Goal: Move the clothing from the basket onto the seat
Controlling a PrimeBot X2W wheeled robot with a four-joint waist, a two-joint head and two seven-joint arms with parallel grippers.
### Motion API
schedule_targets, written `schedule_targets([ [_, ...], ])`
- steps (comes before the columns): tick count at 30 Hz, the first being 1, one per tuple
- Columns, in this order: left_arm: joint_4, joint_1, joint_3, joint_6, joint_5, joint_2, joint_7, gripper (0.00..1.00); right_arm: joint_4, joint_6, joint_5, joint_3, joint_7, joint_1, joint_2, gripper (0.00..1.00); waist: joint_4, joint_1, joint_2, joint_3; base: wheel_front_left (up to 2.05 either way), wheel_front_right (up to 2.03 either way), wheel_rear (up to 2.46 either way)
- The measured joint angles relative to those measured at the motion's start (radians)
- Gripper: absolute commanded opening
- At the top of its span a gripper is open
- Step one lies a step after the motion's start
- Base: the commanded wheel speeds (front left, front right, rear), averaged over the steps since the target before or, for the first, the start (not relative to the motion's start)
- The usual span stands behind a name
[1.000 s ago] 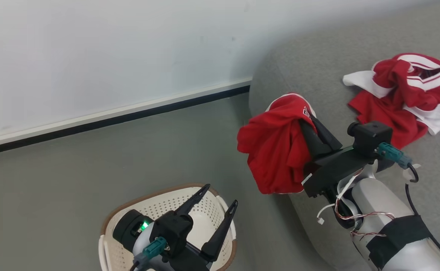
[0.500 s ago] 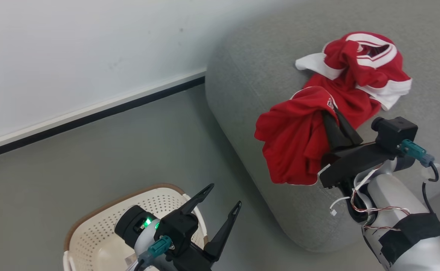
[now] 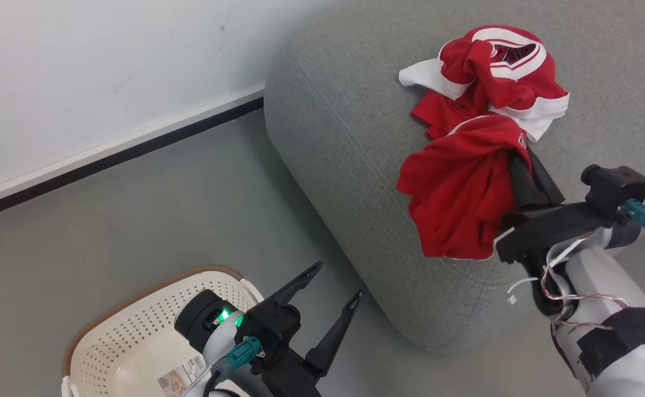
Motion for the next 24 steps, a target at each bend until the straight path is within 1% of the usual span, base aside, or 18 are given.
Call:
schedule_targets([
  [3,0.001,-0.008,-0.002,0.000,0.000,0.000,0.004,1.00,0.012,0.000,0.005,-0.018,0.000,-0.022,-0.005,0.00,0.000,0.0000,0.0000,0.006,0.00,0.00,0.00],
  [4,0.000,-0.010,-0.005,0.000,0.000,-0.001,0.004,1.00,0.011,-0.006,0.007,-0.026,0.000,-0.031,-0.013,0.00,0.001,0.0000,0.0000,0.008,0.00,0.00,0.00],
  [7,-0.003,-0.013,-0.009,-0.007,0.000,-0.002,0.005,1.00,0.012,-0.009,0.007,-0.058,-0.001,-0.065,-0.043,0.00,0.006,0.0000,0.0000,0.016,0.00,0.00,0.00],
  [9,-0.006,-0.015,-0.009,-0.007,0.002,-0.002,0.007,1.00,0.015,-0.009,0.009,-0.080,-0.002,-0.097,-0.057,0.00,0.010,0.0000,0.0000,0.024,0.00,0.00,0.00],
  [14,-0.014,-0.032,-0.012,-0.008,0.019,0.001,0.013,1.00,0.034,-0.026,0.010,-0.137,-0.009,-0.200,-0.093,0.00,0.022,0.0001,0.0000,0.046,0.00,0.00,0.00],
  [20,-0.017,-0.045,-0.025,-0.008,0.026,0.001,0.022,1.00,0.094,-0.044,0.024,-0.207,-0.010,-0.324,-0.142,0.00,0.041,0.0001,0.0000,0.073,0.00,0.00,0.00],
  [24,-0.021,-0.062,-0.034,-0.009,0.026,0.000,0.027,1.00,0.143,-0.048,0.027,-0.243,-0.010,-0.396,-0.191,0.00,0.058,0.0001,0.0000,0.094,0.00,0.00,0.00],
])
